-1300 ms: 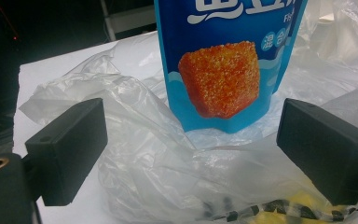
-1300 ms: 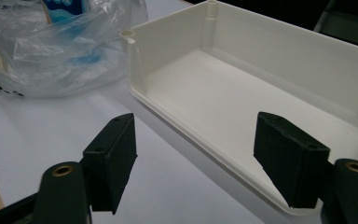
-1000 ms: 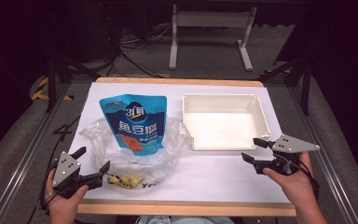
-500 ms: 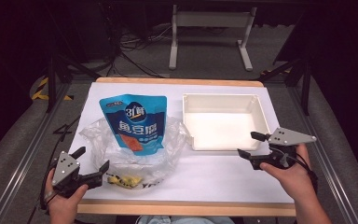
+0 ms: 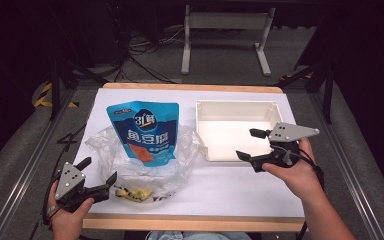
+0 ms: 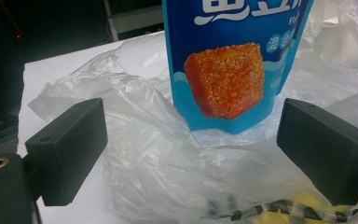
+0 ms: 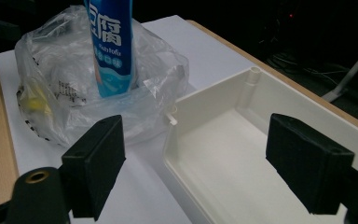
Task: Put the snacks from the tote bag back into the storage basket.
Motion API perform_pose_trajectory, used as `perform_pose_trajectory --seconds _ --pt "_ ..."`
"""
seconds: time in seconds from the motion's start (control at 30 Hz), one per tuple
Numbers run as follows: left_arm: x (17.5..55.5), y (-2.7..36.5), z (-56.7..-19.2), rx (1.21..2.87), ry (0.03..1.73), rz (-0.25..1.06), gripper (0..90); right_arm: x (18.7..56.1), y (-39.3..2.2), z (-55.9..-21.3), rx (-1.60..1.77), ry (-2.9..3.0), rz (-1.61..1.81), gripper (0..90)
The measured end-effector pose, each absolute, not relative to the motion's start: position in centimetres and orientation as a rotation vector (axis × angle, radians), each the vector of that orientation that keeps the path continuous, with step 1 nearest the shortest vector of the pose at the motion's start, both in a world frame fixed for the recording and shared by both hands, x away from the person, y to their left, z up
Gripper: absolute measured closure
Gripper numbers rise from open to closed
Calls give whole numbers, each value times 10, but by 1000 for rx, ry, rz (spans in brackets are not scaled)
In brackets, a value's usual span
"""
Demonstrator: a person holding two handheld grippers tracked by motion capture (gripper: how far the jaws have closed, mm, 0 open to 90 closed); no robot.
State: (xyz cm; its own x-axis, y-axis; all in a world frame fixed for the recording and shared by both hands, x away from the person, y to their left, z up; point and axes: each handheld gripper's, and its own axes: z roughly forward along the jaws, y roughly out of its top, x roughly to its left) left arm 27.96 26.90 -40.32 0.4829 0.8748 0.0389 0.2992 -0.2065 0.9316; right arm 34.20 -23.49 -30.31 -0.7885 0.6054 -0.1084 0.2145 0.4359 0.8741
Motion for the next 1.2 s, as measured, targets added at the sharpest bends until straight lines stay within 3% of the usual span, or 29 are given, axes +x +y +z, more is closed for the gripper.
perform_pose_trajectory --seconds 0.57,1.2 --pt "280 270 -403 1745 999 732 94 362 -189 -291 572 2339 1346 154" --pt "279 273 -403 1737 1000 724 91 385 -142 -285 511 2345 1407 30"
